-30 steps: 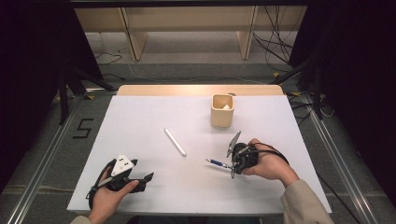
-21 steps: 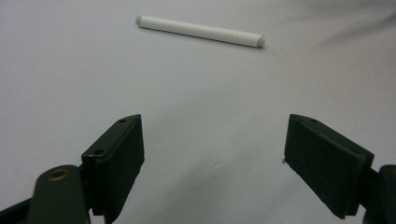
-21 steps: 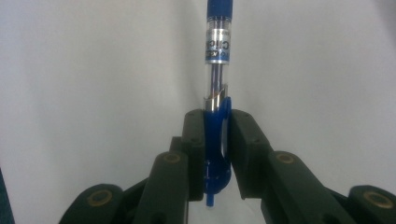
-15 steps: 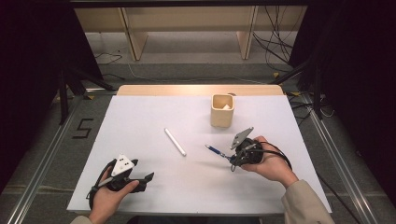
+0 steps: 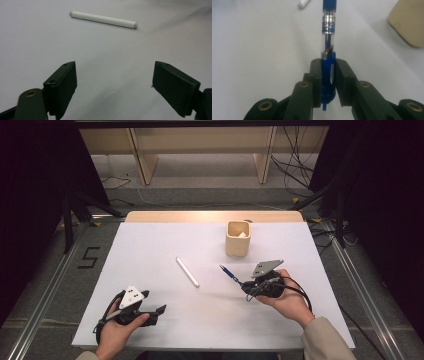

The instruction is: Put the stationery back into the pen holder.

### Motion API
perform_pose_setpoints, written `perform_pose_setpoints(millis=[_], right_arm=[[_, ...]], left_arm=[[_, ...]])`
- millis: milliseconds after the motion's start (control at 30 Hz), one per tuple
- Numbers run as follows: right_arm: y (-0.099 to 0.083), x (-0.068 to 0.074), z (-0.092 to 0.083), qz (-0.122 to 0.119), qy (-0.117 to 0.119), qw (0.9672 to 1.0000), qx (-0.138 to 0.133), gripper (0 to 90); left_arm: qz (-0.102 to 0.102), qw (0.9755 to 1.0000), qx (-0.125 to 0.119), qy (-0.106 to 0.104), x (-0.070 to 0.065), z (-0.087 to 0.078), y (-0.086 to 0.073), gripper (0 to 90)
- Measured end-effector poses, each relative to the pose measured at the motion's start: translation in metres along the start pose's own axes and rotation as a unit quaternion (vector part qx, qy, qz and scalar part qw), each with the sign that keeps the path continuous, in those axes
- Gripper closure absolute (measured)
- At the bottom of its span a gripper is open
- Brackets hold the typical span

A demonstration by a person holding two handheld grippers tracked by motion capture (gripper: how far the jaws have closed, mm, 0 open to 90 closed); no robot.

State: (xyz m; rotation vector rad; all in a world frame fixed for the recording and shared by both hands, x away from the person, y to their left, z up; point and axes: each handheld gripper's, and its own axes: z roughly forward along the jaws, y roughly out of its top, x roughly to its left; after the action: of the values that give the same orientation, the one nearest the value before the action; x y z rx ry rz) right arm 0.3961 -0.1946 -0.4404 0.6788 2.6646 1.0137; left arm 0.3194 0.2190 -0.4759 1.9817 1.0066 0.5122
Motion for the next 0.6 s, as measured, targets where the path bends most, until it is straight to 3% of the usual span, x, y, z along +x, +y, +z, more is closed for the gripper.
perform_pose_setpoints(millis=[133,600], right_arm=[[-0.0036,0.0013,0.0004,0.018,-0.002,0.9994,-0.03,76.9],[-0.0081,0.0082,0.0075,0.036,0.003,0.9964,-0.076,76.9]], left_arm=[[0.001,1.0,-0.001,-0.002,-0.0005,0.0,0.0003,19.8],[-0.001,0.9998,-0.012,-0.016,-0.0064,0.0028,0.0045,19.1]])
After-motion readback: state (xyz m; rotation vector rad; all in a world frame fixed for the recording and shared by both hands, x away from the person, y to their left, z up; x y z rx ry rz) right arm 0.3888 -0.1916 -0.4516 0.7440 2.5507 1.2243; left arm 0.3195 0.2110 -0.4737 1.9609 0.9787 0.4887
